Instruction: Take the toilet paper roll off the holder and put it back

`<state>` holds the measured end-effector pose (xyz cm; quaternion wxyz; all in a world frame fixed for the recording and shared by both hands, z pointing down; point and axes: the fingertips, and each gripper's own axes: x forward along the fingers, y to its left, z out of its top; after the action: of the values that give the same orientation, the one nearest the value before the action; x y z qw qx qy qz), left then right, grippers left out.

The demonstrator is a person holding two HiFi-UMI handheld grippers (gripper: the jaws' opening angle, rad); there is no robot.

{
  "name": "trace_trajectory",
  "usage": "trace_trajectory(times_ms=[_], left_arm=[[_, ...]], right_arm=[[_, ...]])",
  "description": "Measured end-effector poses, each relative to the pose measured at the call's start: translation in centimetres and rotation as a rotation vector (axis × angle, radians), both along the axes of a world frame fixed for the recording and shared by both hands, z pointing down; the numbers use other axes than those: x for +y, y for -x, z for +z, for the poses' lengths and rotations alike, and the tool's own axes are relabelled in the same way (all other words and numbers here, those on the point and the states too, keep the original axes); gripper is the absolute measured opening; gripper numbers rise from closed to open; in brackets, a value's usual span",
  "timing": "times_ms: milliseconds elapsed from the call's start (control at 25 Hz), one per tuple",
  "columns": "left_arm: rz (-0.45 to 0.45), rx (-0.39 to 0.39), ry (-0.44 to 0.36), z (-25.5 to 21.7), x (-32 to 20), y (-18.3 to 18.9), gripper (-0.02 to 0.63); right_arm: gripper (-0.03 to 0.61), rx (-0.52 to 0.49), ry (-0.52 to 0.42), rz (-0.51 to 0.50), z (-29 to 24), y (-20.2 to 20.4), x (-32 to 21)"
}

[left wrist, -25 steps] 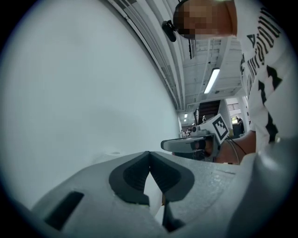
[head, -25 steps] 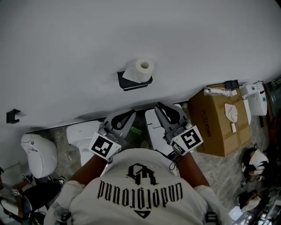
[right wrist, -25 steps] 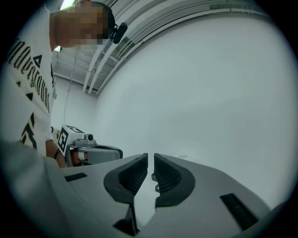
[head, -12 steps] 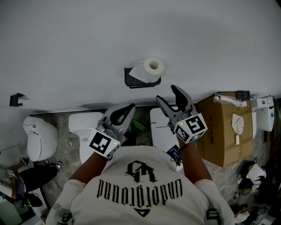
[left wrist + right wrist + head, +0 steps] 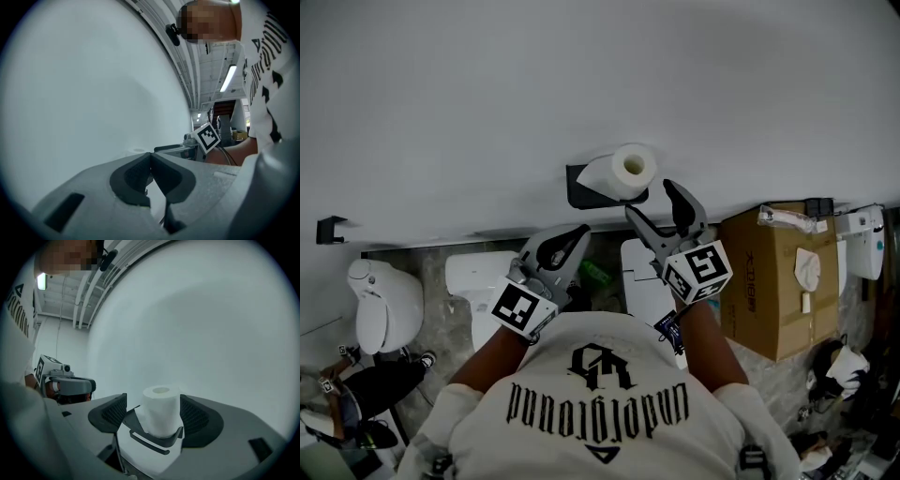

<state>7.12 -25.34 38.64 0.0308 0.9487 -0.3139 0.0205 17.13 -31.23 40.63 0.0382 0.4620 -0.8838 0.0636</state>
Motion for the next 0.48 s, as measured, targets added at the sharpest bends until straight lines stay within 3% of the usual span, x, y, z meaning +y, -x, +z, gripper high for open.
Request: trace_trajectory(times_ms=[480], left_arm=[[0.049, -0.014, 0.049, 1.5, -5.0, 1.1, 0.014]], right_arm=[[0.333, 0.045, 0.06, 0.032, 2.6, 1.5, -5.0]])
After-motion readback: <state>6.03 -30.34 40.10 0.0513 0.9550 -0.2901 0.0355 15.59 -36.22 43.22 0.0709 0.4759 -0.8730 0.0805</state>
